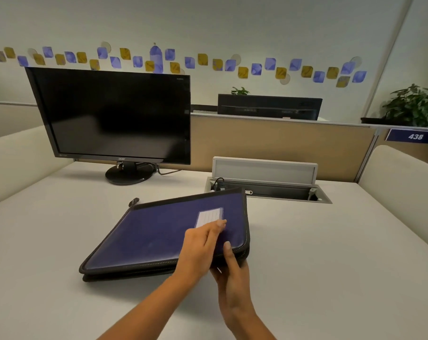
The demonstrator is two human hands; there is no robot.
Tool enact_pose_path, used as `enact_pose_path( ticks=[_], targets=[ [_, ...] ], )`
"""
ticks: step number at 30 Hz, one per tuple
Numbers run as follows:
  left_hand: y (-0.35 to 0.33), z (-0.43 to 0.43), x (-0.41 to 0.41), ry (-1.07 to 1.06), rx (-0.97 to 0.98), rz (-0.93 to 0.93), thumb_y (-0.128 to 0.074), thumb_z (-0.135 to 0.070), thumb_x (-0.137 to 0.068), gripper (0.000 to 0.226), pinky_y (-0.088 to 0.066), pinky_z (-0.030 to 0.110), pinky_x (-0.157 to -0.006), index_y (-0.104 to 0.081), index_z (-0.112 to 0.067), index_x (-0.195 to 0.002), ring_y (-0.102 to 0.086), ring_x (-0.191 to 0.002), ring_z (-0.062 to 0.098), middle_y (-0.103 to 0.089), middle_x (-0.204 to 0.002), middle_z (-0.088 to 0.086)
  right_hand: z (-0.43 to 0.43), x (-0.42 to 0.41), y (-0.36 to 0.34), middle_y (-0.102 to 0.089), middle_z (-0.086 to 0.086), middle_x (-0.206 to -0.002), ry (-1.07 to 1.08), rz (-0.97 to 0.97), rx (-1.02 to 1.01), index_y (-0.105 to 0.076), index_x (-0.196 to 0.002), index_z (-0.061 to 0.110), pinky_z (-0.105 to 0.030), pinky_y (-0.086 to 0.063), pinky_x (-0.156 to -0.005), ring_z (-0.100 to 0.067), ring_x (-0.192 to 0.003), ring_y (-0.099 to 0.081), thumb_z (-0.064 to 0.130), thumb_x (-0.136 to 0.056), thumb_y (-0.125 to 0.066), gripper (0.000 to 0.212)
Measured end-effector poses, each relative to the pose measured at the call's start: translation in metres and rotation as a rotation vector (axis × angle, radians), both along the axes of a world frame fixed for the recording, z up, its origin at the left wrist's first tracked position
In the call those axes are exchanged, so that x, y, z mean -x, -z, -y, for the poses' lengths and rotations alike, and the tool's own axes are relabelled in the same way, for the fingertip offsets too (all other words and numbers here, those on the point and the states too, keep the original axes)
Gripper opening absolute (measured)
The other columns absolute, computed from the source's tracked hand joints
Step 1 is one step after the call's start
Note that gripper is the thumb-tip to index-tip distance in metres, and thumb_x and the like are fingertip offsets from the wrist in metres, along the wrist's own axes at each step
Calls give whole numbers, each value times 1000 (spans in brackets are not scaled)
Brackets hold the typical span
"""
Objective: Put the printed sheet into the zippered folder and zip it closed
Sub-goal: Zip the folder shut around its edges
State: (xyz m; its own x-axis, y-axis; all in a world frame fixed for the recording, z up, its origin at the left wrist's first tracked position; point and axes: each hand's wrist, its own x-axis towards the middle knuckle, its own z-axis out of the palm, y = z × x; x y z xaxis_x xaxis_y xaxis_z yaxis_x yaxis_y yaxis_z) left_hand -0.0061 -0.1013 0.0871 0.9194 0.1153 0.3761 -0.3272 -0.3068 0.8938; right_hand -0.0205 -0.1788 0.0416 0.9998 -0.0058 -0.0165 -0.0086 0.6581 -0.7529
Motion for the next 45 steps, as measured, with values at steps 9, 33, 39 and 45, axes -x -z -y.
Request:
enact_pose_path(
  ticks=[9,33,39,45],
  targets=[
    [0,-55,-30,-133,133,-260,-56,-18,-90,14,-52,33,-85,-70,-16,-90,-65,-93,21,-70,-92,6,54,-57,-15,-70,0,-94,210,-139,32,-58,-111,16,-20,-54,-52,-14,-80,-68,41,-89,-48,34],
    [6,-131,-42,-320,406,-578,-59,-47,-83,42,-44,30,-58,-67,-7,-76,-62,-75,29,-68,-78,10,65,-127,-82,-70,-2,-102,91,-66,583,-64,-99,20,-42,-56,-81,-22,-91,-67,52,-88,-44,39],
    [14,-122,-50,-430,508,-571,-65,-44,-80,41,-41,30,-54,-59,-5,-67,-55,-66,26,-61,-72,10,67,-89,-26,-60,-1,-117,36,-58,870,-51,-121,18,-37,-53,-85,-19,-98,-61,40,-83,-61,45],
    [46,-107,-57,-473,315,-534,-60,-32,-88,37,-39,32,-68,-61,2,-73,-54,-72,29,-61,-73,14,81,-74,11,-65,-7,-110,85,-99,1034,-58,-115,12,-35,-52,-84,-22,-91,-61,26,-80,-69,39]
  ],
)
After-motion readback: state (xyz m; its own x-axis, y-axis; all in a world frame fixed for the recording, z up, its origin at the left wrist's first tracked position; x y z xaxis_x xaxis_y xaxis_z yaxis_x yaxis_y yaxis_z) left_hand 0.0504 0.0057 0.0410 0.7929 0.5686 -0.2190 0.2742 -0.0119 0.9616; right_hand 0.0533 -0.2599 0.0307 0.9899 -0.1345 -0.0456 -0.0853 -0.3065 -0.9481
